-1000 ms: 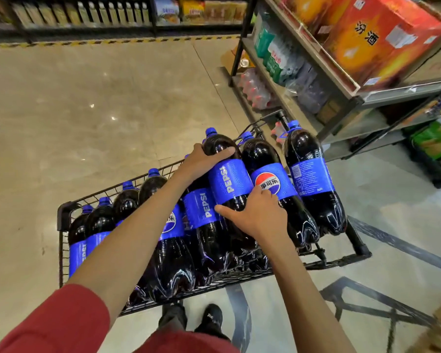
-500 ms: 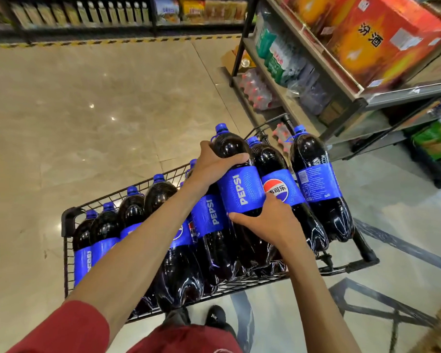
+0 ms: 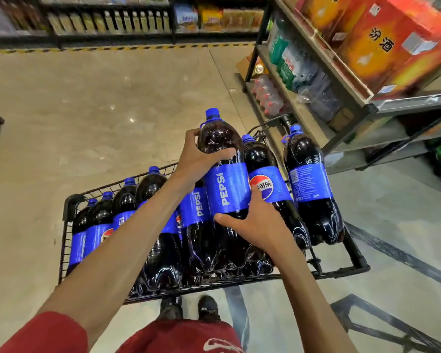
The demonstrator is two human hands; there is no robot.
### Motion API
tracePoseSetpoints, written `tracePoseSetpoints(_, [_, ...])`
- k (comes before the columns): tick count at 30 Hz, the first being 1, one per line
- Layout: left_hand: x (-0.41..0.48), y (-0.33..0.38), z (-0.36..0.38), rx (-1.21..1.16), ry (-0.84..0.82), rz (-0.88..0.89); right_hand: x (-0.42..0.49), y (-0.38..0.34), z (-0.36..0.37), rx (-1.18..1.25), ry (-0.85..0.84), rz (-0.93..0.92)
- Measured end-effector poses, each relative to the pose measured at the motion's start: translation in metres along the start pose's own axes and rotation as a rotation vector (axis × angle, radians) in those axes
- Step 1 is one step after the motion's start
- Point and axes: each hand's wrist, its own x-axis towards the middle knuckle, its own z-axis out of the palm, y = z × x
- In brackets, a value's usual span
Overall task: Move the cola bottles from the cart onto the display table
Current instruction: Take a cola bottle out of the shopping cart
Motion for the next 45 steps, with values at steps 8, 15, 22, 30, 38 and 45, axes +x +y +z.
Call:
tracePoseSetpoints(8, [-0.025,0.008,-0.001,0.024,0.064,0.125,0.001,0.013,-0.007,0.016,-0.065,-0.059])
tracePoseSetpoints(15, [-0.048,0.018,-0.001,-0.029,0.158,0.128,-0.001,0.022,-0.005,0.119,0.004,-0.204])
tracePoseSetpoints(22, [-0.087,0.047,-0.023,0.0,0.351,0.32,0.001,0.008,-0.002,0.338,-0.074,-0.34])
tracePoseSetpoints(30, [-0.145,0.077,-0.088,0.093,0.562,0.474,-0.006,-0.053,0.019,0.409,-0.339,-0.556])
tracePoseSetpoints(38, [-0.238,0.056,-0.189,0.087,0.878,0.505,-0.037,-0.142,0.085,0.291,-0.665,-0.771])
tracePoseSetpoints(45, [-0.344,0.033,-0.288,0.181,1.097,0.516,-0.116,-0.225,0.185,0.297,-0.723,-0.945])
